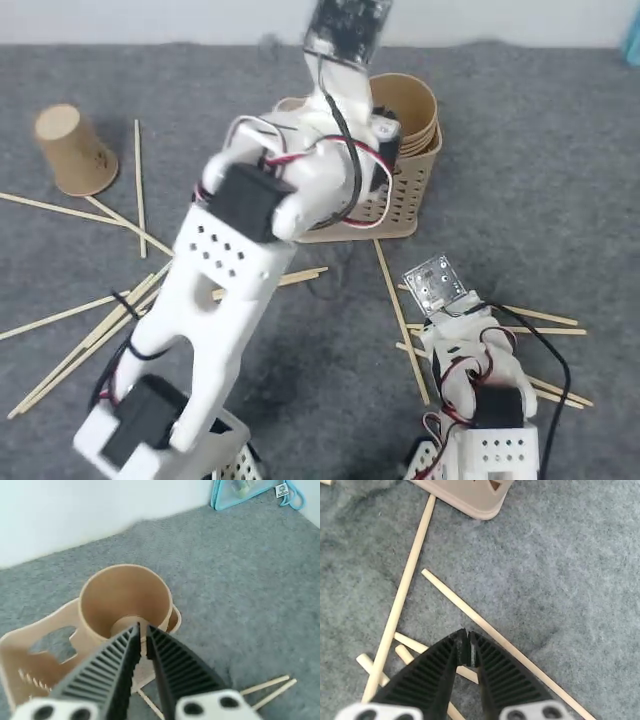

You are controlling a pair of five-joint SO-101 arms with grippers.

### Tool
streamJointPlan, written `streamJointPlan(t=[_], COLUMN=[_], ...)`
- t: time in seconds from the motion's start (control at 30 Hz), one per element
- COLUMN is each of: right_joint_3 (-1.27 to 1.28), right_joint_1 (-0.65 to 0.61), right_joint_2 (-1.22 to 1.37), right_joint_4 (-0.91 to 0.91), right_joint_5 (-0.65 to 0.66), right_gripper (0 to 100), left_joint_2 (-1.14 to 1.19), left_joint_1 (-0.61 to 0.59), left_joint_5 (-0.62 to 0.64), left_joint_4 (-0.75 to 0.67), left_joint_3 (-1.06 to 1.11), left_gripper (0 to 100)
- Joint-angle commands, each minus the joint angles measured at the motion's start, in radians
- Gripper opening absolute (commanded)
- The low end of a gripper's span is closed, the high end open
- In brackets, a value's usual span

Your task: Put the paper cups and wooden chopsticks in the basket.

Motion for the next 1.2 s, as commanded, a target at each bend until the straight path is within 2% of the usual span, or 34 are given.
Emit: streamJointPlan(t=[0.0, 0.2, 0.5, 0.7, 0.8, 0.97, 1.07, 1.17], right_joint_3=[0.018, 0.018, 0.018, 0.018, 0.018, 0.018, 0.018, 0.018], right_joint_1=[0.001, 0.001, 0.001, 0.001, 0.001, 0.001, 0.001, 0.001], right_joint_2=[-0.012, -0.012, -0.012, -0.012, -0.012, -0.012, -0.012, -0.012], right_joint_4=[-0.016, -0.018, -0.022, -0.022, -0.022, -0.022, -0.022, -0.022], right_joint_5=[0.018, 0.018, 0.018, 0.018, 0.018, 0.018, 0.018, 0.018], right_gripper=[0.9, 0.9, 0.9, 0.9, 0.9, 0.9, 0.9, 0.9], left_joint_2=[-0.081, -0.104, -0.103, -0.110, -0.132, -0.275, -0.381, -0.454], left_joint_1=[0.008, 0.005, -0.014, -0.015, -0.015, -0.080, -0.176, -0.341], left_joint_5=[-0.015, -0.015, -0.015, -0.015, -0.014, -0.014, -0.014, -0.014], left_joint_4=[-0.221, -0.545, -0.588, -0.704, -0.694, -0.534, -0.427, -0.345], left_joint_3=[0.163, 0.418, 0.578, 0.677, 0.650, 0.506, 0.409, 0.355], left_gripper=[2, 2, 2, 2, 2, 2, 2, 2])
